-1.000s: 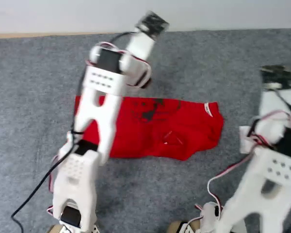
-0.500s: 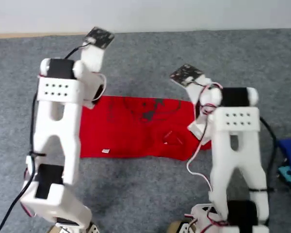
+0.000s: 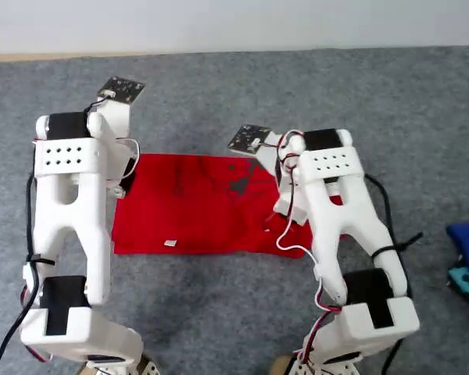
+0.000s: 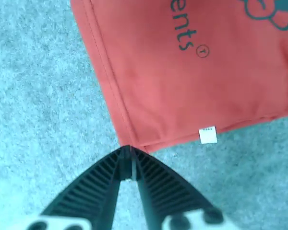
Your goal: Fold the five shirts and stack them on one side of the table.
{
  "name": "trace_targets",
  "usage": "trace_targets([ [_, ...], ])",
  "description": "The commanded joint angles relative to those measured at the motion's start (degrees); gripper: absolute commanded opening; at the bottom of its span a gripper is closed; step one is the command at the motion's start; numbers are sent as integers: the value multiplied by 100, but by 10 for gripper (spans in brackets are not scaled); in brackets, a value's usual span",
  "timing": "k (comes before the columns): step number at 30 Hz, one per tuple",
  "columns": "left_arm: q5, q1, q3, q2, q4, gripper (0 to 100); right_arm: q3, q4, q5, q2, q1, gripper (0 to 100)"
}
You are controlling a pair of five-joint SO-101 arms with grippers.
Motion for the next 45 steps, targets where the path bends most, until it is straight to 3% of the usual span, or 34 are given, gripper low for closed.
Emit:
trace_targets([
  [1,18,-18,4,-316,132,3,-44,-215,26,57,-180,136],
  [14,26,9,4,-273,-62,3,-44,-567,35,655,-224,131],
  [21,26,9,4,-264,-62,3,-88,-778,53,629,-207,13],
  [38,26,-18,242,-281,-70,3,-897,-787,413,690,312,11],
  [45,26,-18,251,-273,-123,3,-905,4,114,620,13,26],
])
